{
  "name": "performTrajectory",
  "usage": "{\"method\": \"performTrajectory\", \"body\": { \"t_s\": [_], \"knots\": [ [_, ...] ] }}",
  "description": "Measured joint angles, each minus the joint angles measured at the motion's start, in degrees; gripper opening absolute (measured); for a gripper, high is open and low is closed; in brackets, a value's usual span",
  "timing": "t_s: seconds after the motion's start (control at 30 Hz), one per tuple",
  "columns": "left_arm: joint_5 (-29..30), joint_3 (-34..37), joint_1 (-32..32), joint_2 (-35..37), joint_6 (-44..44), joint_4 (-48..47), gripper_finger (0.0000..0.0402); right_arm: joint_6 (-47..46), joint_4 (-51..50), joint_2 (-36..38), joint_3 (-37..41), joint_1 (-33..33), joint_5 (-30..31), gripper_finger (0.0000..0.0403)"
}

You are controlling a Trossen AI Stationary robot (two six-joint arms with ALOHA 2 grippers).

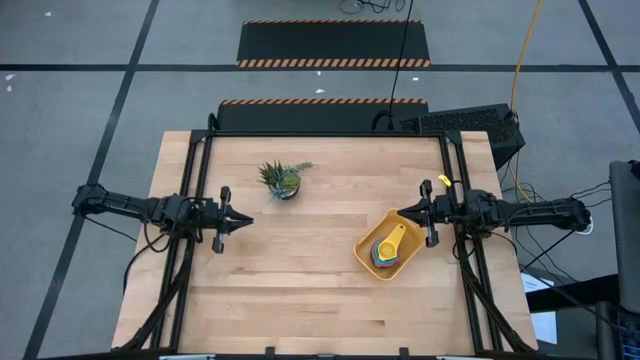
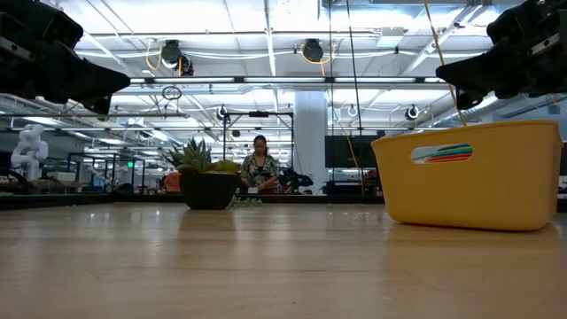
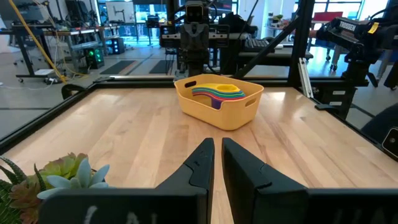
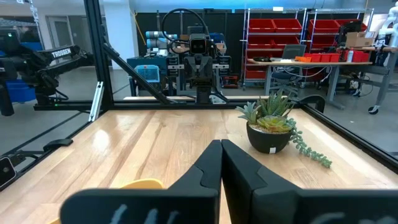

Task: Nest measuring cups in basket
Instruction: Return to Home Position

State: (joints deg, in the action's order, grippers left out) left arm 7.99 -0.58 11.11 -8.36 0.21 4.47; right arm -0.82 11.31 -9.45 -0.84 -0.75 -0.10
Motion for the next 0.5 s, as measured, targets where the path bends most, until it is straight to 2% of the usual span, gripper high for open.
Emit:
{"method": "performTrajectory", "body": {
  "t_s": [0.5],
  "knots": [
    [0.0, 0.0, 0.0, 0.0, 0.0, 0.0, 0.0035, 0.0, 0.0, 0.0, 0.0, 0.0, 0.0, 0.0]
  ]
}}
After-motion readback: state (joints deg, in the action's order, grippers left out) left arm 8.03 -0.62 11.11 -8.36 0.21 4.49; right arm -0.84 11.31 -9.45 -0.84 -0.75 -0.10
